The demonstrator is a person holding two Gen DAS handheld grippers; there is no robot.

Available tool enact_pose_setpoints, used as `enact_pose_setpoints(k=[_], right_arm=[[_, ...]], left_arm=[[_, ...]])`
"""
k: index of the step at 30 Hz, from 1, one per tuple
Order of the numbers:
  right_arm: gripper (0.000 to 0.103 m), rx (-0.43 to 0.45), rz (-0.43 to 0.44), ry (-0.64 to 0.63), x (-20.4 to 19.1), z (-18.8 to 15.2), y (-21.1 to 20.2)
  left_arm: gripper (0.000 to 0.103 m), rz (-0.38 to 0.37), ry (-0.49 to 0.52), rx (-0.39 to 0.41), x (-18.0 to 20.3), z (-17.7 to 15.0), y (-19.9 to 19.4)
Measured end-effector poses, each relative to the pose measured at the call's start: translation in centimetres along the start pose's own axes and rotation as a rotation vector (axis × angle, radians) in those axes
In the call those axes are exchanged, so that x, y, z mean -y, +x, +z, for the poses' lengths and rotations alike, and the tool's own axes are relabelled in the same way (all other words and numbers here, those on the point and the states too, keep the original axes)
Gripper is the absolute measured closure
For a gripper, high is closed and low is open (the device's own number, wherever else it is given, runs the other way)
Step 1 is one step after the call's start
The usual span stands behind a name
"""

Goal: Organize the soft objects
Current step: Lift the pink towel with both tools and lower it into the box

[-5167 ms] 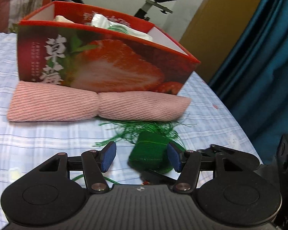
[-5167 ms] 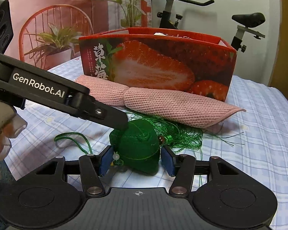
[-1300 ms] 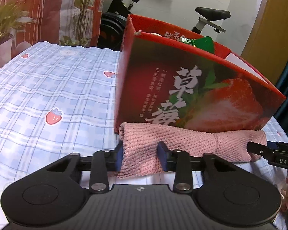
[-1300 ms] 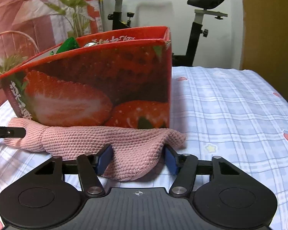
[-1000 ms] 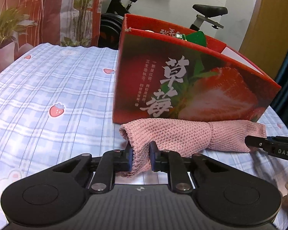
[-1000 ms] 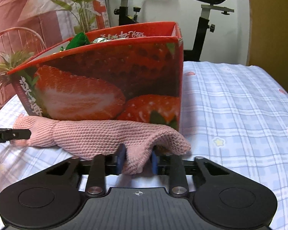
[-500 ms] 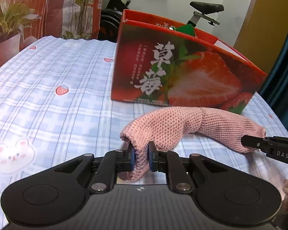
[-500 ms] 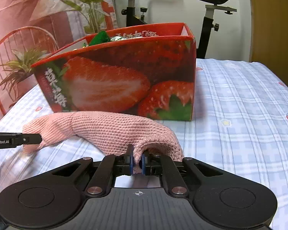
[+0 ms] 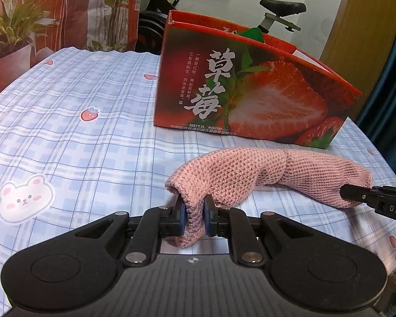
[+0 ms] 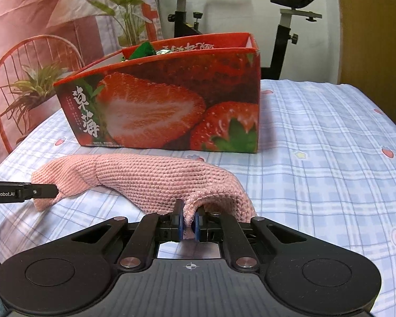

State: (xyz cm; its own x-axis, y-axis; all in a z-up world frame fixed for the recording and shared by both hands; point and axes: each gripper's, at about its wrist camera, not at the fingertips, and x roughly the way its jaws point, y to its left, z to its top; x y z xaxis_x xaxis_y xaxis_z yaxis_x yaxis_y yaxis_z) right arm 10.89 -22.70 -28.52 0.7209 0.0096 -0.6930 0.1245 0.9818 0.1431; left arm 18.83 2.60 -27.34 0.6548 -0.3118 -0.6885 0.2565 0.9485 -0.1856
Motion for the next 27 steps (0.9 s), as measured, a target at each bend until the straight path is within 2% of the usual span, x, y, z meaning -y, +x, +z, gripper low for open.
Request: enact_pose_setpoints(k=[5, 12, 16, 27], right_arm=[[0.096, 0.005, 0.0, 0.007, 0.1, 0.0, -0.1], [0.097, 0.076, 0.011, 0.037, 0.5, 1.4, -1.4], [0.097, 0.127, 0.018, 0.044, 0.8, 2.7, -2.4], [0.097, 0.254, 0.023, 0.002, 0.6, 8.3, -5.0]], left_arm=[[0.092, -0.004, 0.0, 0.011, 0.0, 0.3, -0.3], [0.093, -0.019, 0.025, 0.132, 0.4, 2.6, -3.0], [0.093, -0.036, 0.041, 0.2, 0.9, 4.4, -4.6], [0.093, -0.068, 0.053, 0.311, 2.2, 9.0, -6.8]])
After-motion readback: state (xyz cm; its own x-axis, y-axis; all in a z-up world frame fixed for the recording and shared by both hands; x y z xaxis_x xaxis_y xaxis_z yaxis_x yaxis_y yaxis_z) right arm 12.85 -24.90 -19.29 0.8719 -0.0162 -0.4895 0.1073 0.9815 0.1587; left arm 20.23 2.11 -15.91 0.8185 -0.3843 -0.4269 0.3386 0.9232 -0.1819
